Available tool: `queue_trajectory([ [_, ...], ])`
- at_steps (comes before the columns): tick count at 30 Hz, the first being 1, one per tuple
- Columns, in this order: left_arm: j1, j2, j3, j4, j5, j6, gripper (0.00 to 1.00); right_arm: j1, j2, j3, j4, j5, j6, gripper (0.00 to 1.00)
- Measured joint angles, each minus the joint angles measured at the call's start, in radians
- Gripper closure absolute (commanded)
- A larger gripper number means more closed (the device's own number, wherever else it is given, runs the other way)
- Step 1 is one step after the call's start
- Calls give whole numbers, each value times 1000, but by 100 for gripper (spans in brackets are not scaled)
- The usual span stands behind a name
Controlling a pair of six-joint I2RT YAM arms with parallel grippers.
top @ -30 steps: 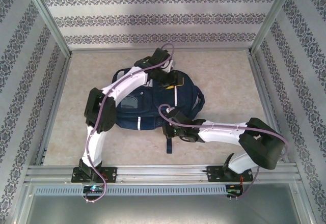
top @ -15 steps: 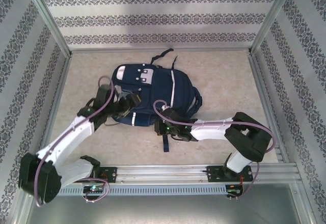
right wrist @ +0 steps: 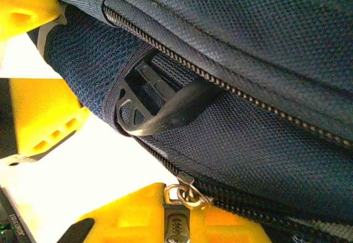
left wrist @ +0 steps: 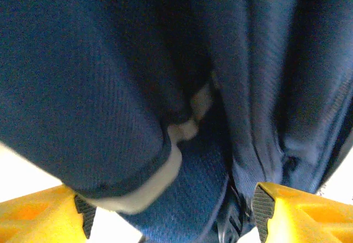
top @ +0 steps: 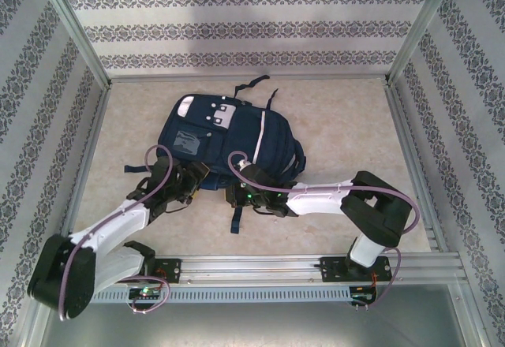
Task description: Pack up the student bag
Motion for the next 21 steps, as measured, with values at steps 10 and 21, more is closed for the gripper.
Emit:
queue_trajectory([
  [10, 0, 143, 1, 129, -23, -7, 79, 11, 12, 10, -40, 31, -2, 100],
  [21, -2, 162, 11, 137, -50, 19, 100, 24, -13, 16, -150, 106, -16, 100],
])
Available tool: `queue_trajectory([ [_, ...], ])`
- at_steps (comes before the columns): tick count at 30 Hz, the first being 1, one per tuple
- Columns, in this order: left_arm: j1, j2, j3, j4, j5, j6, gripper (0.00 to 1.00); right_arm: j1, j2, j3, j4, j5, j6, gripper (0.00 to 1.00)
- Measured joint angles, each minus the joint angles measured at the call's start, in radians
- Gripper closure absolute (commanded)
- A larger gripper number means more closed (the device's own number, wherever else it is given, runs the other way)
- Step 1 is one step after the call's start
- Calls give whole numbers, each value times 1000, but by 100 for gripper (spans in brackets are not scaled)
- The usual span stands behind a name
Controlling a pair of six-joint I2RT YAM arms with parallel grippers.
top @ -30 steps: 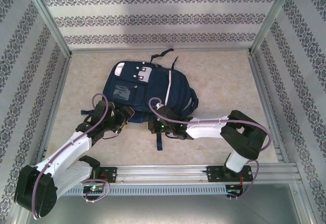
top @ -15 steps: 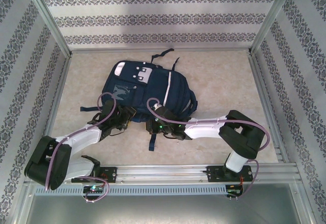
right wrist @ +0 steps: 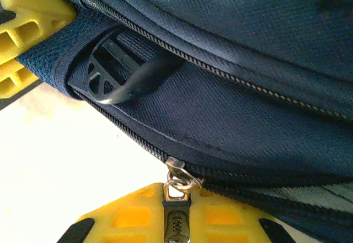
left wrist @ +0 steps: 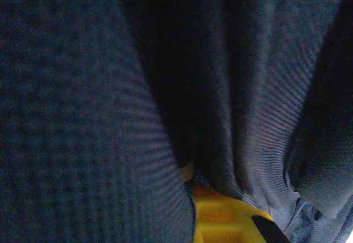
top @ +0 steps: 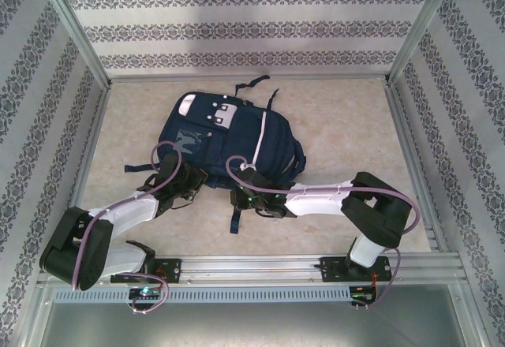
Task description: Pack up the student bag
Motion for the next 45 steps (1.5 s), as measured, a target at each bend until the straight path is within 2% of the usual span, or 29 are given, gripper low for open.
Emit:
queue_trajectory([
  [9, 0, -19, 16, -33, -6, 21, 100, 2, -138, -67, -84, 76, -11, 100],
  [20, 0, 10, 89, -127, -2, 88, 100, -11, -187, -80, -158, 117, -64, 100],
  [27, 0, 49, 171, -172, 10, 156, 100, -96, -289, -117, -196, 77, -132, 100],
  [32, 0, 82, 203, -216, 10, 204, 100, -100, -310, -125, -219, 49, -174, 100],
  [37, -14, 191, 360, -346, 14, 288, 99, -99, -347, -146, -223, 43, -188, 100],
  [40, -18, 280, 472, -393, 31, 332, 95, -97, -356, -157, -222, 43, -187, 100],
  [41, -18, 316, 518, -416, 37, 347, 90, -97, -356, -158, -222, 43, -184, 100],
  [43, -19, 376, 597, -450, 51, 373, 67, -97, -356, -159, -219, 42, -175, 100],
  [45, -19, 410, 647, -460, 51, 384, 53, -95, -355, -158, -206, 41, -164, 100],
])
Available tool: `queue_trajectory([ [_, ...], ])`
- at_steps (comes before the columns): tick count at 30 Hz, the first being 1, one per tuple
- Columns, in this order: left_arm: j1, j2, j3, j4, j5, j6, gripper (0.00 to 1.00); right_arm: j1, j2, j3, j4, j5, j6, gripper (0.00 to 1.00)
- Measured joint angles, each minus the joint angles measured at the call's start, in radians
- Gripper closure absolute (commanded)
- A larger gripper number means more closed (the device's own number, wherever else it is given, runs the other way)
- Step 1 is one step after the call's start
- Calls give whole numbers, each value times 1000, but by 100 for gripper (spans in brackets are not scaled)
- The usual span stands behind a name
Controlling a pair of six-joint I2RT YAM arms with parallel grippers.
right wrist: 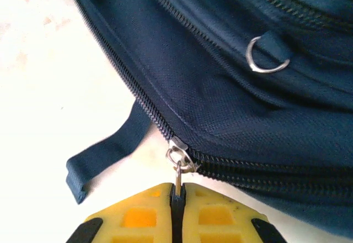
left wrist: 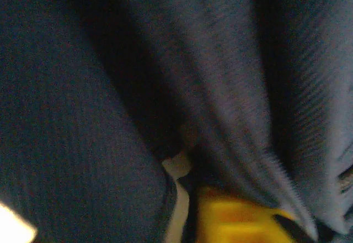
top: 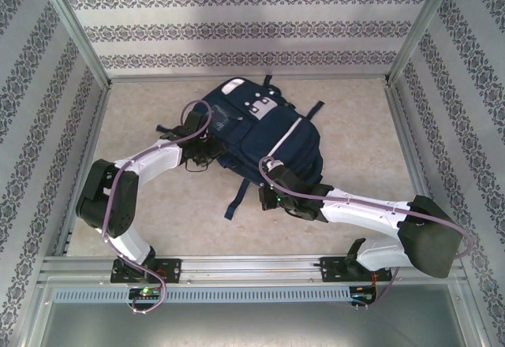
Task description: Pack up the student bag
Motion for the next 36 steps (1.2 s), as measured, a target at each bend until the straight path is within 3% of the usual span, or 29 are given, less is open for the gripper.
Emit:
queue_trajectory([
  [7, 0, -108, -100, 72, 11, -52, 40, 18, 48, 15, 42, -17, 72, 100],
  [10, -8, -203, -228, 143, 29, -125, 40, 18, 67, 15, 68, -24, 99, 100],
  [14, -54, -198, -327, 266, 67, -216, 44, 18, 79, 15, 92, -26, 125, 100],
  [20, -145, -92, -335, 447, 113, -287, 59, 18, 79, 3, 121, -26, 151, 100],
  [30, -164, -15, -335, 566, 138, -335, 93, 15, 78, -23, 143, -15, 183, 100],
  [36, -164, -34, -335, 556, 125, -335, 100, 15, 62, -32, 142, -1, 204, 100],
])
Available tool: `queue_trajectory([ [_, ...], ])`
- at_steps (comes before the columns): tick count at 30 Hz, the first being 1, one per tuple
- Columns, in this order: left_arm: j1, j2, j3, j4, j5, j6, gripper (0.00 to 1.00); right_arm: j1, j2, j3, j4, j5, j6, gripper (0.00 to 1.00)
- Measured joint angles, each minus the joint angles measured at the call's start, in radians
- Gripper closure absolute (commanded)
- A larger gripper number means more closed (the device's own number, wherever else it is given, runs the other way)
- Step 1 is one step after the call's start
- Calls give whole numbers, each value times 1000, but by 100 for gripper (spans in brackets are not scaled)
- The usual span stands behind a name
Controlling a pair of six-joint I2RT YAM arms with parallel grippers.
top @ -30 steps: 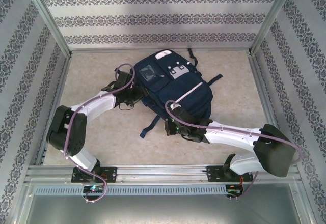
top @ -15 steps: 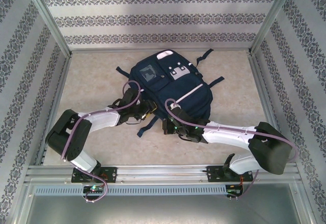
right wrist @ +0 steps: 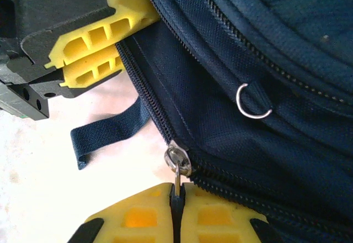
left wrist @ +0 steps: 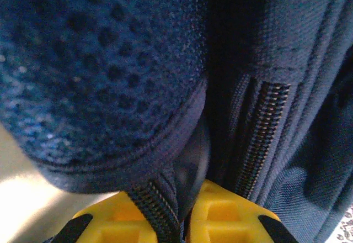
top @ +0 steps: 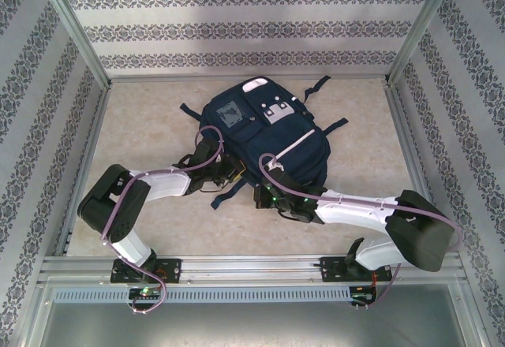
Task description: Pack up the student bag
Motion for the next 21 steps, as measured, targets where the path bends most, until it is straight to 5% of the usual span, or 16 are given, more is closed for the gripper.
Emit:
queue_trajectory([
  [21, 5, -47, 0, -39, -16, 22, 100, -27, -178, -83, -84, 28, 17, 100],
])
